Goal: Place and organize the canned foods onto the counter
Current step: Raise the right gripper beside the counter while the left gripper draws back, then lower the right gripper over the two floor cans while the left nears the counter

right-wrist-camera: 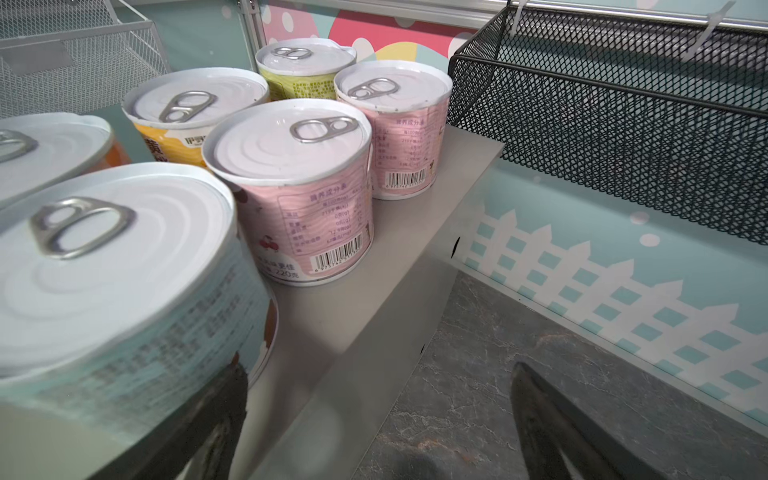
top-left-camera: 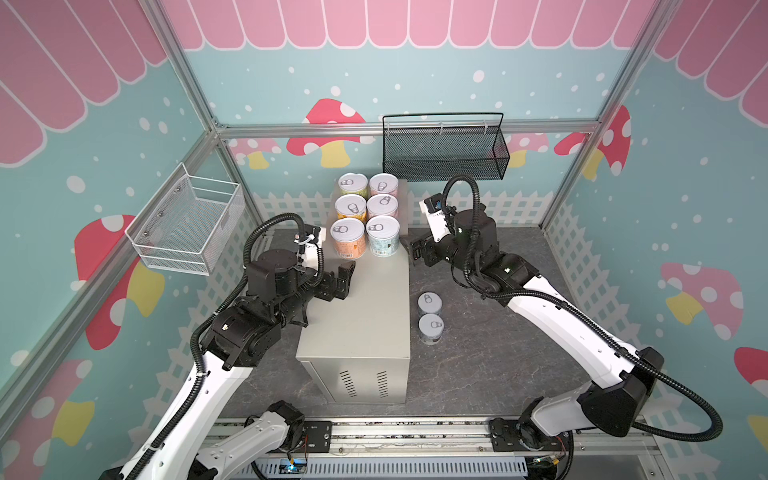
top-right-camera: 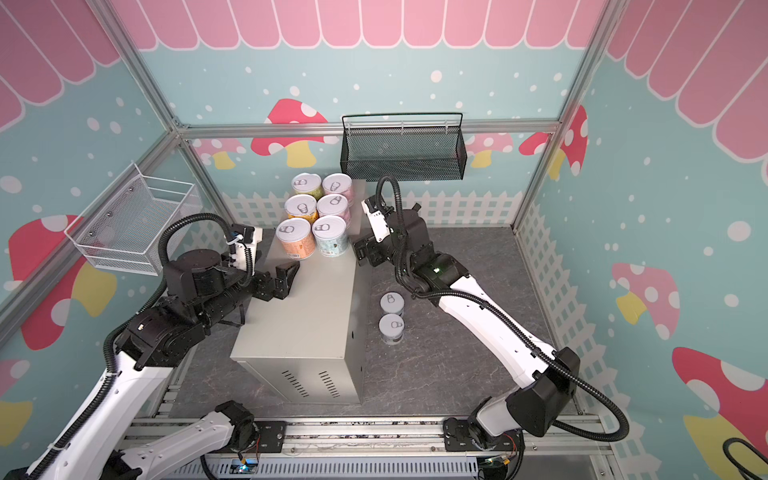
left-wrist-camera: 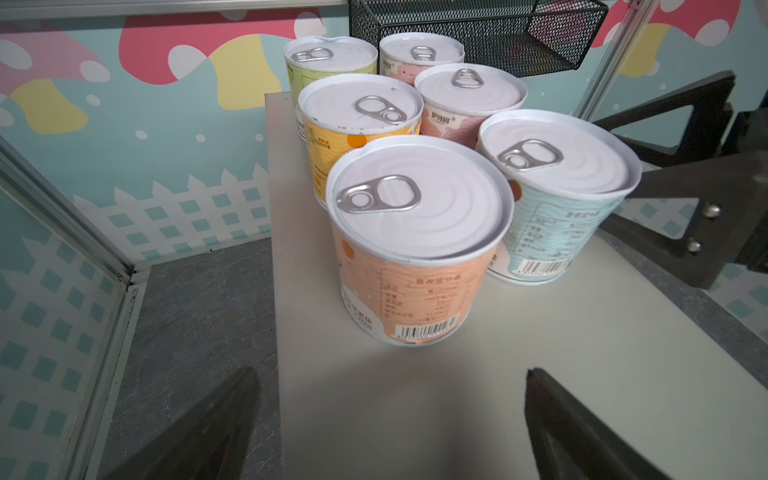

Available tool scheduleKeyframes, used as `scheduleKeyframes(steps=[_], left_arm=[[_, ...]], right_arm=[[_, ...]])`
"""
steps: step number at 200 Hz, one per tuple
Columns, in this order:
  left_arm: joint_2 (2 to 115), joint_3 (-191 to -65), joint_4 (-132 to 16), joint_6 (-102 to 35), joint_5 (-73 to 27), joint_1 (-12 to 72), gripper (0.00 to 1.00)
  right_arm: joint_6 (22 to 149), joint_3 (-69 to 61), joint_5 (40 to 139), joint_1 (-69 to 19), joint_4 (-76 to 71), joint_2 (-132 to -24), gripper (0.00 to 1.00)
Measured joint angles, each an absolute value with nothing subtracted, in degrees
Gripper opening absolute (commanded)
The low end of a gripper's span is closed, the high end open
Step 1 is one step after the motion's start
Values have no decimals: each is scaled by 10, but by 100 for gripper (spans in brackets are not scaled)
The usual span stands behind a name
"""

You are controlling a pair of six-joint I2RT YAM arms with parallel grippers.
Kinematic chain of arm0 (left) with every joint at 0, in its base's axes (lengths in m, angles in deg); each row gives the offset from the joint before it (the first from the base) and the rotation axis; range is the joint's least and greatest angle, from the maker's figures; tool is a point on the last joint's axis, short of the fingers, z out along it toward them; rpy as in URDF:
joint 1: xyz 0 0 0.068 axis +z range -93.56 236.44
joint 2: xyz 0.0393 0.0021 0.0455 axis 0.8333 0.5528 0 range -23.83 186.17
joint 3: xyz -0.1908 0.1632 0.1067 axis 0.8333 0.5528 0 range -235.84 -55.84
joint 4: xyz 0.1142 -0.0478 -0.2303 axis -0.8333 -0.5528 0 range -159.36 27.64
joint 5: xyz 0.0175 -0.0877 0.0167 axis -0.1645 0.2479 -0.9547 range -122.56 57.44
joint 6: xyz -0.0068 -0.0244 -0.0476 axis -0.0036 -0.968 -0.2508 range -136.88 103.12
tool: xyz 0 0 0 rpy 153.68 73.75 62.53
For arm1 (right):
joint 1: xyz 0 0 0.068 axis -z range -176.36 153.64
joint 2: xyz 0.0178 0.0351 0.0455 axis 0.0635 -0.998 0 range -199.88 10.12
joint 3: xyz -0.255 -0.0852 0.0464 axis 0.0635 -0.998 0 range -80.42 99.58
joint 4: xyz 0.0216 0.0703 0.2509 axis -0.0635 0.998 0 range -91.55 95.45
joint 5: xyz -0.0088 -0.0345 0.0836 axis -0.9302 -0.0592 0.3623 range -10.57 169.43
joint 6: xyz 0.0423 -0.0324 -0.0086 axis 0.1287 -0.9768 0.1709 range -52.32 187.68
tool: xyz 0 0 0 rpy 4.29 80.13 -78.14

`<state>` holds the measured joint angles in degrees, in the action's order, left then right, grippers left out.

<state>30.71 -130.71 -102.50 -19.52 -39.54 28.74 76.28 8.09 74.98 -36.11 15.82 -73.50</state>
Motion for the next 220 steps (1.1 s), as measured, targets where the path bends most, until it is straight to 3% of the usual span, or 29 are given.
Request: scheduleKeyframes(steps=[71, 107, 157, 220], left_arm=[[307, -1307, -1024, -195, -391, 287, 100], [305, -1308, -1030, -188, -343, 278, 100], [320, -1354, -1078, -149, -297, 148, 100], [386, -1399, -1109, -134, -274, 32, 100]], right_arm=[[763, 80, 740, -361, 159, -734, 100], [765, 66, 711, -361, 174, -706, 99], [789, -14, 666, -349, 206, -608, 100], [865, -245, 661, -330, 219, -504, 99]])
